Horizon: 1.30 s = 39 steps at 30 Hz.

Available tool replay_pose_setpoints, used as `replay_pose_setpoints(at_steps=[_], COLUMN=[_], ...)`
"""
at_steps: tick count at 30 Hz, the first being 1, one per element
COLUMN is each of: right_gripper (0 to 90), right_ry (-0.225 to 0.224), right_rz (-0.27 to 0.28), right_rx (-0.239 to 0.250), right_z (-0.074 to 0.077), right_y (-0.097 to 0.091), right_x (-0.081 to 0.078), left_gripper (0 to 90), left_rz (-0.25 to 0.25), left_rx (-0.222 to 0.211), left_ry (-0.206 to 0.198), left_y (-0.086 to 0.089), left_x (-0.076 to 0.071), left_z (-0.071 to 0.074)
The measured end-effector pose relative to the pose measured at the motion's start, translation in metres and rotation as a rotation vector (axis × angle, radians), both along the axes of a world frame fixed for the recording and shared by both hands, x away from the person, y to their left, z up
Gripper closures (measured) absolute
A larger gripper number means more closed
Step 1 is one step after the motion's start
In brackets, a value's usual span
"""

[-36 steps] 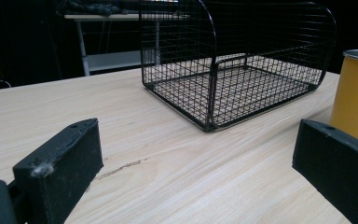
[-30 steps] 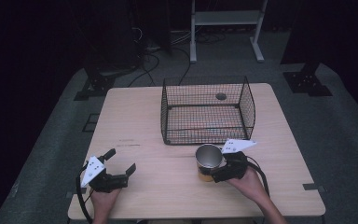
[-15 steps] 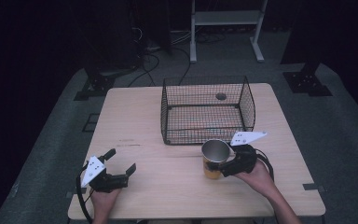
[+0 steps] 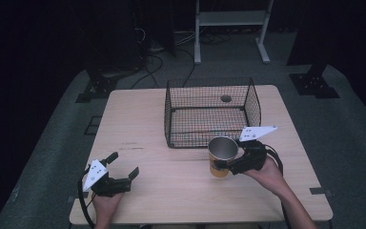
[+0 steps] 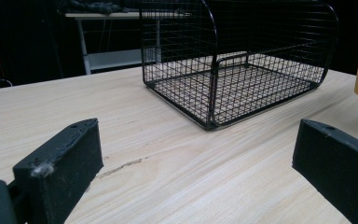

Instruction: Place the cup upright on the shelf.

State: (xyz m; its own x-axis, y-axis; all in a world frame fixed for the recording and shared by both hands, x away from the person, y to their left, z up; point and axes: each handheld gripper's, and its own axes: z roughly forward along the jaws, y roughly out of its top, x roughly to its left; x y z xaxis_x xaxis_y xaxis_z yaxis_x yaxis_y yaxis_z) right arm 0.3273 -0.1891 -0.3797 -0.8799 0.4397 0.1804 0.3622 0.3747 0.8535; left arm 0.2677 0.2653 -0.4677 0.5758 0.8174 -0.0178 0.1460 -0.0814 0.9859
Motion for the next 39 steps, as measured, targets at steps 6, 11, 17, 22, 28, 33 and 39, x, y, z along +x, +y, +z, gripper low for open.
replay_pose_setpoints(at_steps=[6,11,17,22,28,33,39], right_gripper=[12.7,12.7,12.7,12.7,12.7,12.7,12.7], right_ry=[0.011,0.024,0.018,0.036,0.031,0.023,0.013], right_rz=[0.024,0.038,0.049,0.075,0.083,0.081,0.079], right_rx=[-0.009,-0.003,-0.015,-0.027,-0.02,-0.025,-0.035], right_z=[0.009,0.015,0.027,0.034,0.042,0.049,0.056], right_y=[0.001,0.002,0.003,0.005,0.005,0.006,0.008], right_x=[0.006,0.011,0.017,0.023,0.03,0.034,0.04], left_gripper=[0.8,0.8,0.8,0.8,0.8,0.8,0.8], left_rz=[0.001,0.002,-0.003,-0.003,-0.004,-0.004,-0.005], left_rx=[0.0,0.0,-0.002,-0.002,-0.002,0.0,0.001], left_ry=[0.002,0.002,0.003,0.004,0.001,0.001,0.001], left_y=[0.0,0.0,-0.001,-0.001,-0.001,-0.001,-0.001], left_x=[0.0,0.0,0.0,0.0,0.0,0.0,0.0], left_z=[0.0,0.0,0.0,0.0,0.0,0.0,0.0])
